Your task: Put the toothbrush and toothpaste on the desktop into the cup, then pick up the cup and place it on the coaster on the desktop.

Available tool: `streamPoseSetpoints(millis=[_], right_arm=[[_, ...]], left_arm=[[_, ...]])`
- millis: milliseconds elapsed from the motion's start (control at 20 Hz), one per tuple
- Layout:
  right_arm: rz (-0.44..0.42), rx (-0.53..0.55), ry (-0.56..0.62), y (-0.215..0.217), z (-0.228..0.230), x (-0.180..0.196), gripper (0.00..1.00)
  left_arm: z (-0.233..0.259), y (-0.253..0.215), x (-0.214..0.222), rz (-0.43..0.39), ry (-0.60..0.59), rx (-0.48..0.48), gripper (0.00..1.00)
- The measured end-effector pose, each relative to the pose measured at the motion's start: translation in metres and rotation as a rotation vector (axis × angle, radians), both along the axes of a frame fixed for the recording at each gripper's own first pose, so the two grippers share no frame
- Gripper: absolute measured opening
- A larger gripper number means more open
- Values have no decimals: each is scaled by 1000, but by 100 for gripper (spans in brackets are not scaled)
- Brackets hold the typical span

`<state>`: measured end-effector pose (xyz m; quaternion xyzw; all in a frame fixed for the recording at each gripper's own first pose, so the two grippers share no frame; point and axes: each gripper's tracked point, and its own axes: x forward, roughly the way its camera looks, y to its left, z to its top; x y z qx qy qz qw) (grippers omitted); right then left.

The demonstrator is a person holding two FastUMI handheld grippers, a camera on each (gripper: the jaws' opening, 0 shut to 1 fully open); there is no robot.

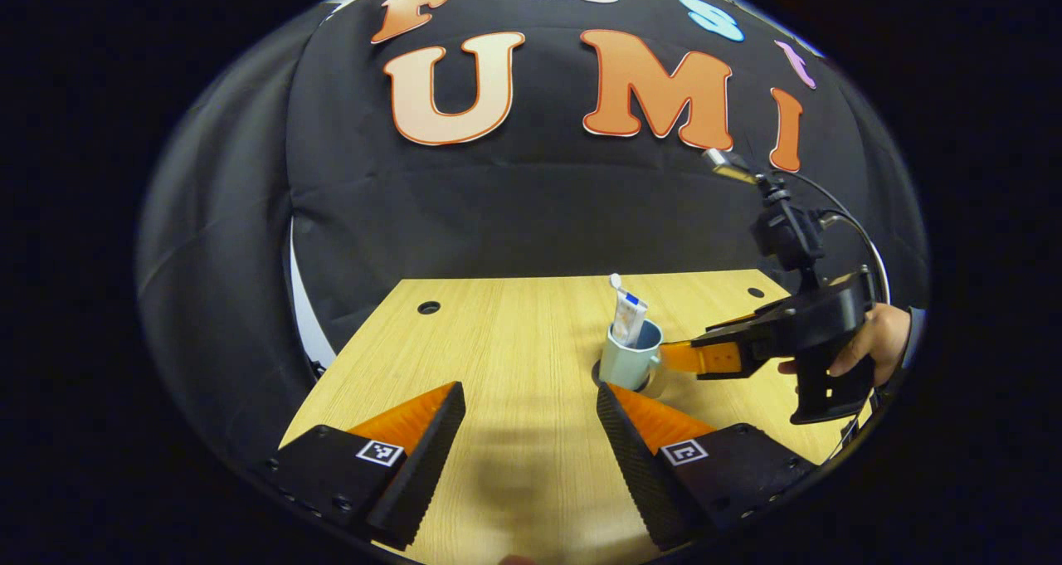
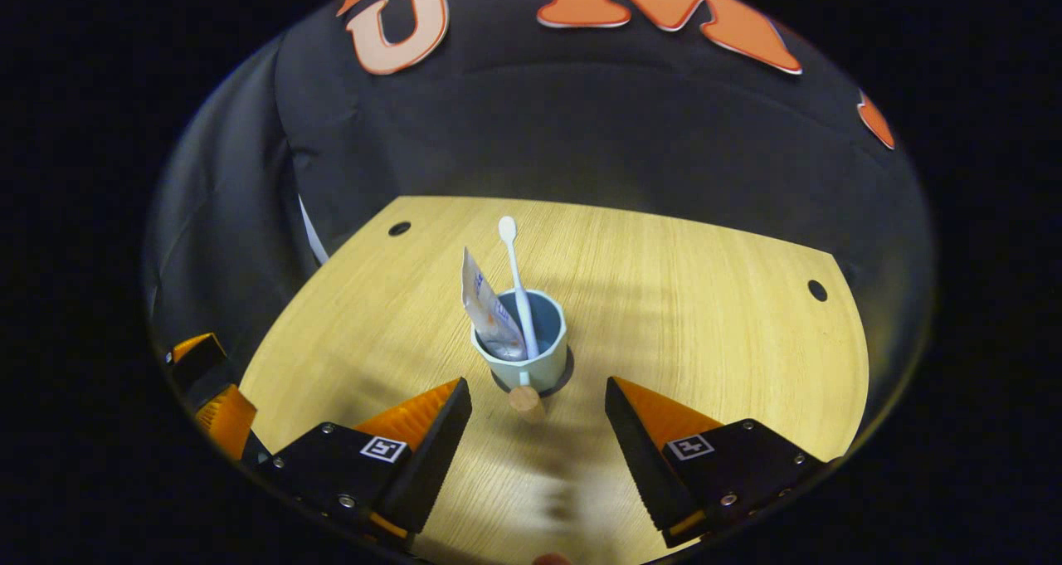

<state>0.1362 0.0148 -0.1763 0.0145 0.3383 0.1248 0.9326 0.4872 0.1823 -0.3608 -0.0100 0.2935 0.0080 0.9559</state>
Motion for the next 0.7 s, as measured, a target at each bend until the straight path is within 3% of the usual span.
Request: streamPoseSetpoints(millis=[300,700], right_arm=[[-63,3,-277,-54,72,-26,98],[-103,-9,-562,-122,153,-92,98]], left_arm=[[32,-21,16,-21,-78,-7,96],[108,-66,5,-28,-281,-1,96]])
